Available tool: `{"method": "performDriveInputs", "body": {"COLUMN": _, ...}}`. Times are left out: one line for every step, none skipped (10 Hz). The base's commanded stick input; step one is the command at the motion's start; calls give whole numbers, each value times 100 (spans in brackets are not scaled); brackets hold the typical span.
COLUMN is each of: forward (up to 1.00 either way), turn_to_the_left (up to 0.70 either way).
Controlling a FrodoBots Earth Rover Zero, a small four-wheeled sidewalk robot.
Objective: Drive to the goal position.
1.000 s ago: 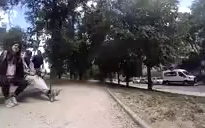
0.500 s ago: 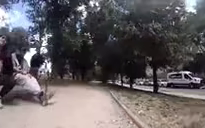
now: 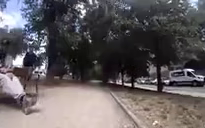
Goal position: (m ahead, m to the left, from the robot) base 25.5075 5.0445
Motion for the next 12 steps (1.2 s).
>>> {"method": "performDriveInputs", "body": {"forward": 100, "turn_to_the_left": 0}}
{"method": "performDriveInputs", "body": {"forward": 100, "turn_to_the_left": 0}}
{"method": "performDriveInputs", "body": {"forward": 100, "turn_to_the_left": 0}}
{"method": "performDriveInputs", "body": {"forward": 100, "turn_to_the_left": 0}}
{"method": "performDriveInputs", "body": {"forward": 100, "turn_to_the_left": 40}}
{"method": "performDriveInputs", "body": {"forward": 100, "turn_to_the_left": 29}}
{"method": "performDriveInputs", "body": {"forward": 100, "turn_to_the_left": 1}}
{"method": "performDriveInputs", "body": {"forward": 100, "turn_to_the_left": 0}}
{"method": "performDriveInputs", "body": {"forward": 100, "turn_to_the_left": 0}}
{"method": "performDriveInputs", "body": {"forward": 100, "turn_to_the_left": 0}}
{"method": "performDriveInputs", "body": {"forward": 100, "turn_to_the_left": 0}}
{"method": "performDriveInputs", "body": {"forward": 100, "turn_to_the_left": 0}}
